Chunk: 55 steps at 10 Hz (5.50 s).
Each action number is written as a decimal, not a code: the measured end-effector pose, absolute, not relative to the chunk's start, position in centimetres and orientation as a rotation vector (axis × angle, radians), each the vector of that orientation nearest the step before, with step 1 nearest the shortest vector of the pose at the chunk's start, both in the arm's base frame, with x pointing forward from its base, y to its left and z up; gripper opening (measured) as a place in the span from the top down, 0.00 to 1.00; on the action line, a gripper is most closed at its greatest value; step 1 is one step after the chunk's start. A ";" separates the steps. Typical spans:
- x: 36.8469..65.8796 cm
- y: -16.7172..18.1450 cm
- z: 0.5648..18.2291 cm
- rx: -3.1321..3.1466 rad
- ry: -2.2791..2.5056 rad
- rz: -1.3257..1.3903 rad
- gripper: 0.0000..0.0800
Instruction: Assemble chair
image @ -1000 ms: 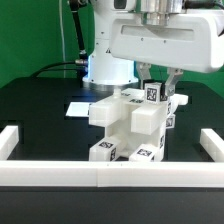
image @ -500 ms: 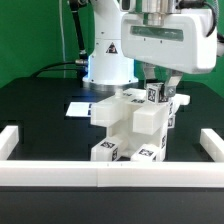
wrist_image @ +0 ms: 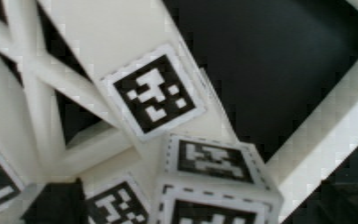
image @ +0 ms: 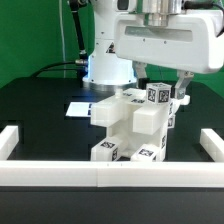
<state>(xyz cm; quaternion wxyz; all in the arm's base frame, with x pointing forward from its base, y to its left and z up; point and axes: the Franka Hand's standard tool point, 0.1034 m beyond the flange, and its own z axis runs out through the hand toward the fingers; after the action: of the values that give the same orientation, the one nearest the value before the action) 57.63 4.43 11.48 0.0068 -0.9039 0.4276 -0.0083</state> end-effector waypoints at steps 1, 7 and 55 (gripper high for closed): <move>57.6 4.5 11.5 -2.882 1.218 -0.027 0.19; 57.6 4.4 11.5 -3.061 0.662 -0.029 0.19; 57.5 4.6 11.3 -2.747 1.493 -0.020 0.20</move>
Offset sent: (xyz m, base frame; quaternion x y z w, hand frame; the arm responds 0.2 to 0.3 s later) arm -0.0002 0.0023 0.0014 -0.0027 -0.0005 -0.1841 0.9829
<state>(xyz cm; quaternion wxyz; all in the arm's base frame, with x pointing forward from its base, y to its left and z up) 57.55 4.64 11.33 0.0073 -0.8786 0.4774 -0.0063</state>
